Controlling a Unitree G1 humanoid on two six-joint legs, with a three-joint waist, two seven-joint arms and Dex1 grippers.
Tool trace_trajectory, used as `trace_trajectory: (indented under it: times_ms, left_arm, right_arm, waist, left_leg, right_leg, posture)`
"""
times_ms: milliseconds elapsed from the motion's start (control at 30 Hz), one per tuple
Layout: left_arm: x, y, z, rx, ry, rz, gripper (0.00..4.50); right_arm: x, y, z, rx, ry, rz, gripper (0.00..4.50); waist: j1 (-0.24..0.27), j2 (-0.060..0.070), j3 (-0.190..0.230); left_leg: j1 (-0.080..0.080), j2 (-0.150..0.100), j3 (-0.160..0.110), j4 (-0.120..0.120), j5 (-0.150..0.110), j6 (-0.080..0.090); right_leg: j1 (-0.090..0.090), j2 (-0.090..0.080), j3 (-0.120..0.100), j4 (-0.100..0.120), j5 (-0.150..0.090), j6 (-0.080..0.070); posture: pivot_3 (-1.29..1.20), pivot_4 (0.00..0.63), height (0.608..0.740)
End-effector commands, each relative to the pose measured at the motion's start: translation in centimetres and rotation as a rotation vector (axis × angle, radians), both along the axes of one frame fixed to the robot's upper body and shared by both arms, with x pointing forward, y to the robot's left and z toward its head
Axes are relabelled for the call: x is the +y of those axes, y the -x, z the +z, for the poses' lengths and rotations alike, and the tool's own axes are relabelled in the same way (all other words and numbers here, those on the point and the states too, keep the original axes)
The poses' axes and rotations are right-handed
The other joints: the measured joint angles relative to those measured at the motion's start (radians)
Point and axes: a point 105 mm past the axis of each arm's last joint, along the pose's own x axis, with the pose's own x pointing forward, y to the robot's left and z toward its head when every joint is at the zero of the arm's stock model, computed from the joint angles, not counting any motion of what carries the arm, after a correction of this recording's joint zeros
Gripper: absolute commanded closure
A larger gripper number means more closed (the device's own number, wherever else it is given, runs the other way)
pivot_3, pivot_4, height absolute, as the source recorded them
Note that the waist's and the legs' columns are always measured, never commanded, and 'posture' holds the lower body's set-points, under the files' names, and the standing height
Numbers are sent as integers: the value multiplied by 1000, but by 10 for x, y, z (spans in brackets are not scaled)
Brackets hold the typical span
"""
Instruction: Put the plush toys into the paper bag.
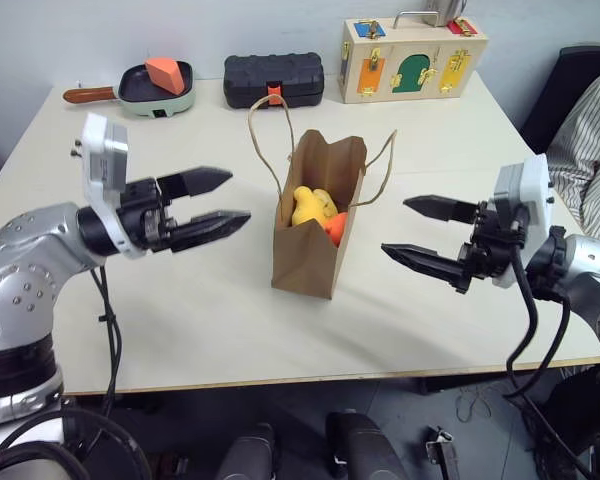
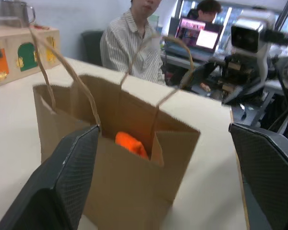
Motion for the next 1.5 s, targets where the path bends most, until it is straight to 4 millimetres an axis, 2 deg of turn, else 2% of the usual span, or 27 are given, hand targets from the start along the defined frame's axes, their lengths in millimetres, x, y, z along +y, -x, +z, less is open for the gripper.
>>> trace_trajectory:
  times_ms: [33, 133, 300, 433, 667, 900, 1100, 1467, 1500]
  left_arm:
    - [-10, -2, -7, -46, -31, -3, 0]
    - [-21, -10, -24, -45, -69, -15, 0]
    - [-37, -22, -36, -58, -67, -17, 0]
    - [-46, -21, -42, -56, -57, -48, 0]
    - [-67, -21, -45, -58, -32, -94, 0]
    - [-76, -32, -44, -96, 10, -3, 0]
    - [-80, -43, -52, -125, -18, 92, 0]
    - [-74, -60, -61, -67, -32, 242, 0]
    - [-74, -61, -62, -58, -30, 250, 187]
  right_arm:
    - [8, -14, -19, -29, 55, 1, 1718]
    - [26, -25, -39, -49, 111, 47, 2766]
    - [51, -45, -53, -80, 136, 82, 4482]
    - [62, -52, -51, -101, 128, 93, 4482]
    - [75, -52, -53, -109, 118, 126, 4482]
    - [93, -50, -53, -109, 94, 147, 4482]
    - [96, -56, -58, -110, 107, 113, 4482]
    - [97, -57, -59, -115, 106, 106, 4482]
    - [97, -57, -59, -115, 106, 106, 4495]
  waist:
    - [8, 0, 0]
    - [13, 0, 0]
    - [13, 0, 0]
    - [12, 0, 0]
    - [12, 0, 0]
    - [11, 0, 0]
    - [11, 0, 0]
    - [11, 0, 0]
    - [11, 0, 0]
  left_leg:
    - [2, 0, 0, 0, 0, 0]
    - [4, 0, 0, 0, 0, 1]
    - [2, 0, 0, 0, 0, 1]
    - [2, 0, -1, 0, 0, 1]
    - [2, 0, -1, 0, 0, 1]
    - [2, 0, -1, 1, 0, 1]
    - [2, 0, -1, 1, 0, 0]
    - [2, 0, -1, 1, 0, 0]
    - [2, 0, -1, 1, 0, 0]
  right_leg:
    - [3, 0, 0, -1, 0, 0]
    - [5, 0, 0, -2, 0, 0]
    - [3, 0, -1, -2, 0, 0]
    - [3, 0, -1, -2, 0, 0]
    - [3, 0, -2, -2, 0, 0]
    - [3, 0, -2, -2, 0, 0]
    - [3, 0, -2, -1, 0, 0]
    - [3, 0, -2, -1, 0, 0]
    - [3, 0, -2, -1, 0, 0]
  posture:
    - [0, 150, 740]
    - [0, 150, 740]
    - [0, 150, 740]
    - [0, 150, 740]
    - [0, 150, 740]
    - [0, 150, 740]
    - [0, 150, 740]
    - [0, 150, 740]
    - [0, 150, 740]
